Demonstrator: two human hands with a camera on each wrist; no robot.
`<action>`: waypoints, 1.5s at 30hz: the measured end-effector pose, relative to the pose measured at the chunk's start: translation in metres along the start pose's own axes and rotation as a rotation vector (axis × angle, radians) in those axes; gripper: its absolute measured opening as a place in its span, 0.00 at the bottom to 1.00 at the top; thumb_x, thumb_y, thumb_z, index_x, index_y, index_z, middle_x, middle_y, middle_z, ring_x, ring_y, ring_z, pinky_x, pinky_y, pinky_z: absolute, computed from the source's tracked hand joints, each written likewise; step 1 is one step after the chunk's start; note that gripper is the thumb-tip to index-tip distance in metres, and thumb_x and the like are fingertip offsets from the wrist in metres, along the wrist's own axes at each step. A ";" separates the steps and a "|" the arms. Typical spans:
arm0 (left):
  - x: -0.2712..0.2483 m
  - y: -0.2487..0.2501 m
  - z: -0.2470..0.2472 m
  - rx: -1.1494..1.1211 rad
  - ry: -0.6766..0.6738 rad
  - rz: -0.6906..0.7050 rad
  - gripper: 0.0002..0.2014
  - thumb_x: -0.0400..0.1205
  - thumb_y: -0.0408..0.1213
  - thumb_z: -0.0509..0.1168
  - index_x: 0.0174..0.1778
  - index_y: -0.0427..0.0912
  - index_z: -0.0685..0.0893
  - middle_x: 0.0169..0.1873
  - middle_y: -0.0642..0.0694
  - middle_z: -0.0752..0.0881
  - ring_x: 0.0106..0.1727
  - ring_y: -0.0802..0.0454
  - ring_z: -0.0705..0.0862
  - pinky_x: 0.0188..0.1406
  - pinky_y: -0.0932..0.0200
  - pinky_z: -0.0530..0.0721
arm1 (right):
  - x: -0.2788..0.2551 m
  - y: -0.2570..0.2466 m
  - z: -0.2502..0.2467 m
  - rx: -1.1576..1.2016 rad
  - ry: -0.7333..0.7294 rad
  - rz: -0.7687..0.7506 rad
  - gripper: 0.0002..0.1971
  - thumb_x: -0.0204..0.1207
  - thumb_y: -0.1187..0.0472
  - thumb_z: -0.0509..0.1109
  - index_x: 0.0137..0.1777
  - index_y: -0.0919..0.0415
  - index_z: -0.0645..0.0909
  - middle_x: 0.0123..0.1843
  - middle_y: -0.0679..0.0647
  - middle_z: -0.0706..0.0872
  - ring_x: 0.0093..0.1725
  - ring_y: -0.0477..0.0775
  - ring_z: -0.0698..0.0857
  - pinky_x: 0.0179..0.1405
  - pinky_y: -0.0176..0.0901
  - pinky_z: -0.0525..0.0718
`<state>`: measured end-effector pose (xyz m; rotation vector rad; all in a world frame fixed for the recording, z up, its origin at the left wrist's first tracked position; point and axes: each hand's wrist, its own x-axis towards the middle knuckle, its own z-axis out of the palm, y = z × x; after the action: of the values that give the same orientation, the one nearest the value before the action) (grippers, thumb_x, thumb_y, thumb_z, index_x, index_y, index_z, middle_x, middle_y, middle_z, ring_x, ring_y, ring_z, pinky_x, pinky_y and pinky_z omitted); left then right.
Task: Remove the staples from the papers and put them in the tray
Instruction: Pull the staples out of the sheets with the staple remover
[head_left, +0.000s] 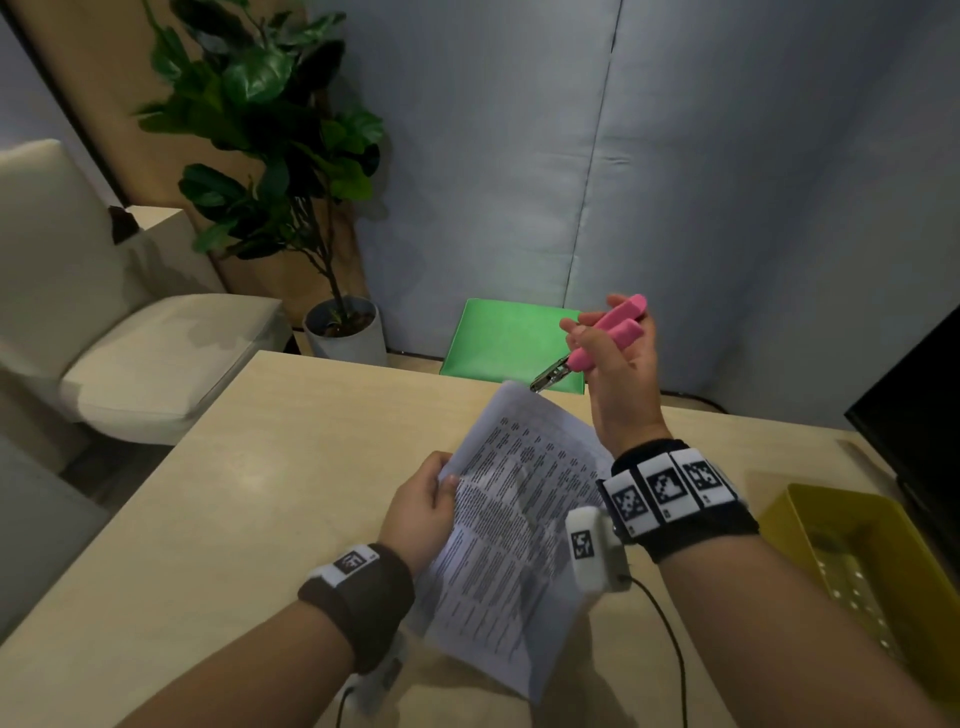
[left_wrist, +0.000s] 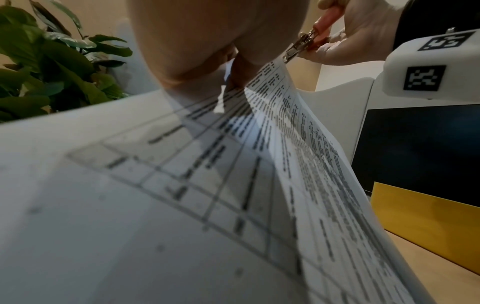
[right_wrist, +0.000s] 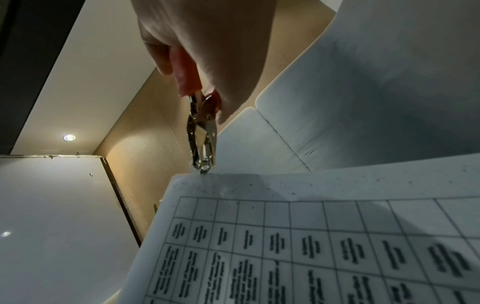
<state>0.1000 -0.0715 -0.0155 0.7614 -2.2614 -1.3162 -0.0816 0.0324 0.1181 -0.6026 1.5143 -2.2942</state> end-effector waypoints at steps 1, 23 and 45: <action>0.002 0.002 -0.001 -0.008 -0.001 0.001 0.05 0.87 0.36 0.55 0.52 0.47 0.75 0.21 0.53 0.70 0.18 0.61 0.67 0.26 0.57 0.68 | 0.002 -0.001 0.000 0.003 -0.004 -0.001 0.23 0.66 0.62 0.72 0.62 0.54 0.72 0.48 0.54 0.81 0.55 0.60 0.83 0.61 0.55 0.81; 0.013 0.001 -0.023 0.034 0.044 0.045 0.09 0.87 0.34 0.55 0.54 0.50 0.79 0.20 0.56 0.76 0.19 0.59 0.67 0.23 0.61 0.66 | 0.018 0.003 0.028 0.196 -0.096 0.079 0.20 0.67 0.72 0.59 0.61 0.65 0.71 0.43 0.59 0.79 0.38 0.56 0.86 0.56 0.57 0.86; 0.008 0.000 -0.022 0.096 -0.013 0.060 0.10 0.86 0.34 0.56 0.55 0.50 0.80 0.20 0.57 0.76 0.21 0.61 0.70 0.25 0.61 0.66 | 0.017 0.018 0.034 0.206 -0.028 0.188 0.10 0.75 0.76 0.54 0.45 0.61 0.71 0.35 0.54 0.73 0.28 0.49 0.73 0.30 0.42 0.75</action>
<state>0.1071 -0.0908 -0.0048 0.7139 -2.3534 -1.1960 -0.0776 -0.0097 0.1160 -0.4160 1.2445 -2.2482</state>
